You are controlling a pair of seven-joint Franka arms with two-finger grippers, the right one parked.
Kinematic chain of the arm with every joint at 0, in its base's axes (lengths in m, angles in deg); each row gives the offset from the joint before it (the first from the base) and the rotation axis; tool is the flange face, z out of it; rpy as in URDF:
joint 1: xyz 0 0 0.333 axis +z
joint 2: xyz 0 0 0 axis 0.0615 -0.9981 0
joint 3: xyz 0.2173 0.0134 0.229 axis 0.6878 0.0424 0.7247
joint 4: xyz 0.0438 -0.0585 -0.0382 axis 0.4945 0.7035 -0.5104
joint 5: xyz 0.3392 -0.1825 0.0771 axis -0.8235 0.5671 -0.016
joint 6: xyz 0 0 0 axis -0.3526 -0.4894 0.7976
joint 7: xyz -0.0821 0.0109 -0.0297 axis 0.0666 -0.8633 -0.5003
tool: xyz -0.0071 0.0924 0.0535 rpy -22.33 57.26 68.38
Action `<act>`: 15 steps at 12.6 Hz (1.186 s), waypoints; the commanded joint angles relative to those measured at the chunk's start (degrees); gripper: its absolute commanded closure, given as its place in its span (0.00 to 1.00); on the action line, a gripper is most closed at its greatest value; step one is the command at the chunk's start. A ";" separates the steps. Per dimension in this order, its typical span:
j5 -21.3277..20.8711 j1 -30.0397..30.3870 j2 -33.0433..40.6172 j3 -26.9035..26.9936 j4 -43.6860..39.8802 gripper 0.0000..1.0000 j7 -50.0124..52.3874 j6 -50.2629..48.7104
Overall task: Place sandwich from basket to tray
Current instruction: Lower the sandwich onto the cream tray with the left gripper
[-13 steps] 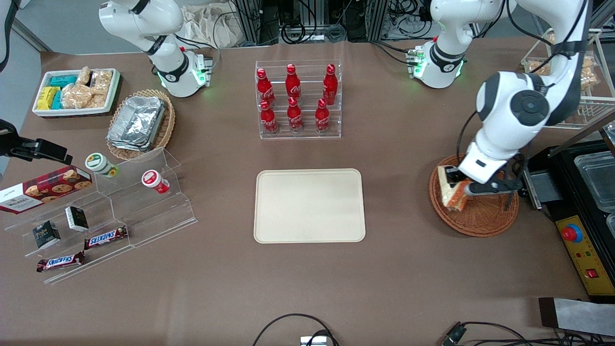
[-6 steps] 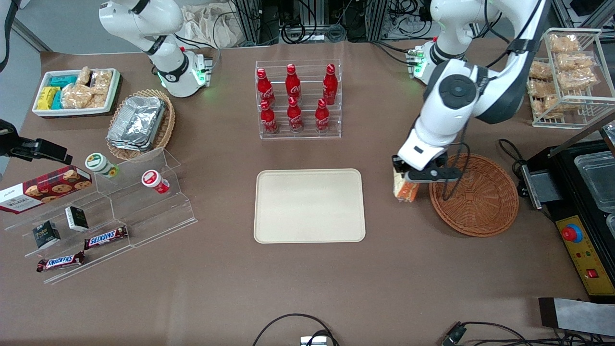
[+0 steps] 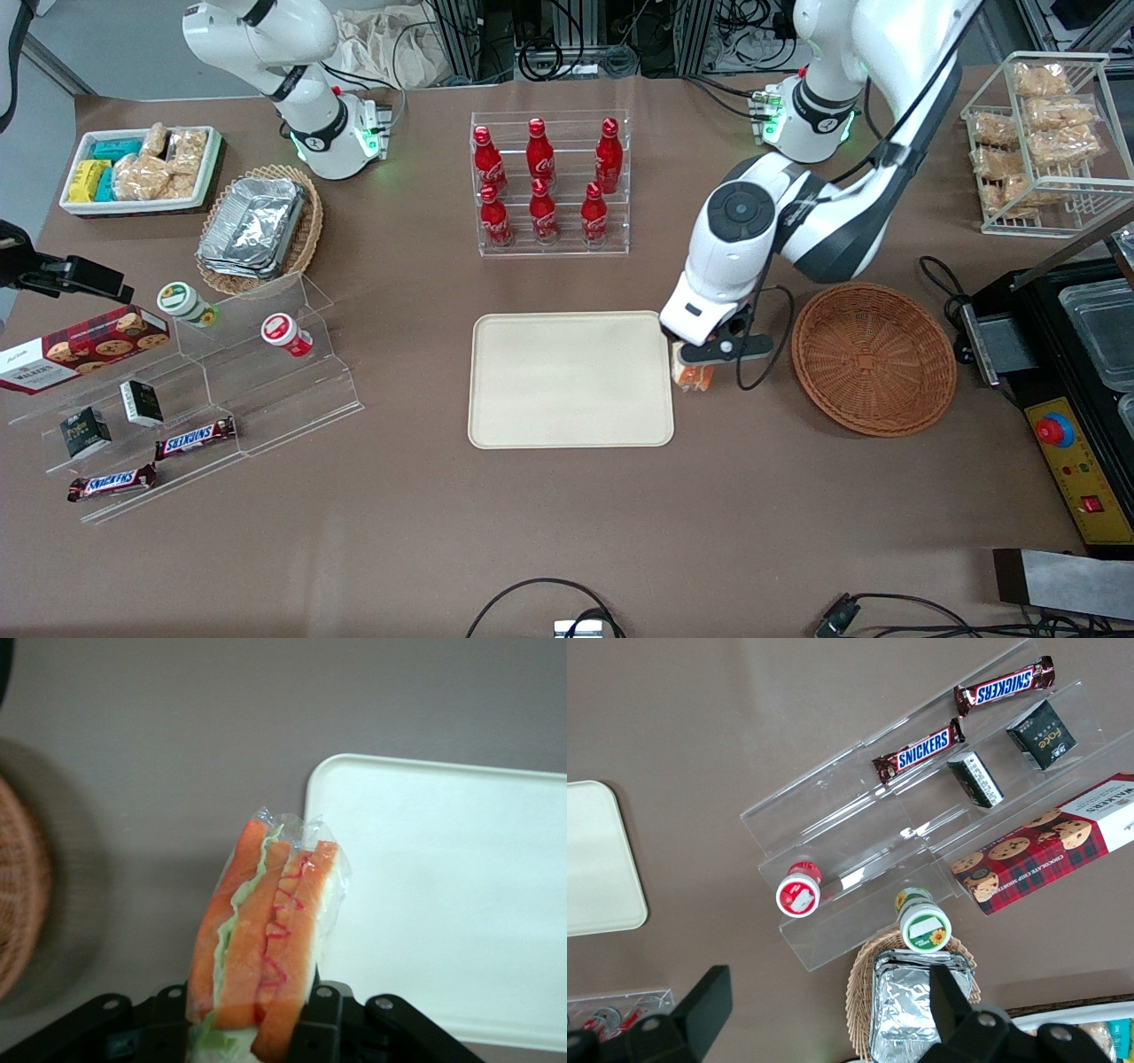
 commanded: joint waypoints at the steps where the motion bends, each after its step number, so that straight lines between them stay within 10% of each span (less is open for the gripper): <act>1: -3.57 -4.63 -7.89 -0.60 -8.26 0.59 2.59 -2.02; 6: -12.97 -10.09 -17.04 -0.16 -13.73 0.58 8.21 -1.93; 15: -15.44 -11.06 -21.88 -0.07 -13.73 0.58 8.03 -1.93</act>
